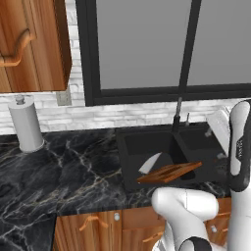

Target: Move the cutting board and knife to the sink. Then move spray from the cabinet to the counter.

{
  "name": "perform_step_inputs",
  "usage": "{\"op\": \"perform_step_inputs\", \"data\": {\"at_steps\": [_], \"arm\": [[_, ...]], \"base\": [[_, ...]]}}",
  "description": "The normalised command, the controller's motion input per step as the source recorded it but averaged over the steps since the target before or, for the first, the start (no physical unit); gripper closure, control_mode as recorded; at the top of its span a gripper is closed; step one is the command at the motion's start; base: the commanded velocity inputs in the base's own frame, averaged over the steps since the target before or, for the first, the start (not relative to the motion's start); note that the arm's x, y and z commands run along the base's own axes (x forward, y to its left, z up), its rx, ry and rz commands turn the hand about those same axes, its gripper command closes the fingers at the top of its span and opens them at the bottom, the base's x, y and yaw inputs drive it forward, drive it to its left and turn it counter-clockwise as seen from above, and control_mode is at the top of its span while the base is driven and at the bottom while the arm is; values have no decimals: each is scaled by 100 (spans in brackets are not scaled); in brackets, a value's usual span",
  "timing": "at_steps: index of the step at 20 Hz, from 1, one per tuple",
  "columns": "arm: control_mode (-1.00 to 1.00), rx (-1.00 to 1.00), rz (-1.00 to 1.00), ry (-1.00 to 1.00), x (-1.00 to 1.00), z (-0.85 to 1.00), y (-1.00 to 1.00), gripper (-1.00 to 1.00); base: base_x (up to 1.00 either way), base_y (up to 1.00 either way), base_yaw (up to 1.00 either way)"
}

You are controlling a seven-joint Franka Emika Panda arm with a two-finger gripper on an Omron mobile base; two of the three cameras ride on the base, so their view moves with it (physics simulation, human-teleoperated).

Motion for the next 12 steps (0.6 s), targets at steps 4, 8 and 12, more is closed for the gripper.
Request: {"op": "perform_step_inputs", "data": {"at_steps": [4,8,12], "arm": [[-100,-33,7,-37,-27,28,29,-100],[-100,-40,10,-42,15,-15,27,-100],[-100,-30,26,-14,29,4,17,-100]], "base": [[0,0,0],[0,0,0],[0,0,0]]}}
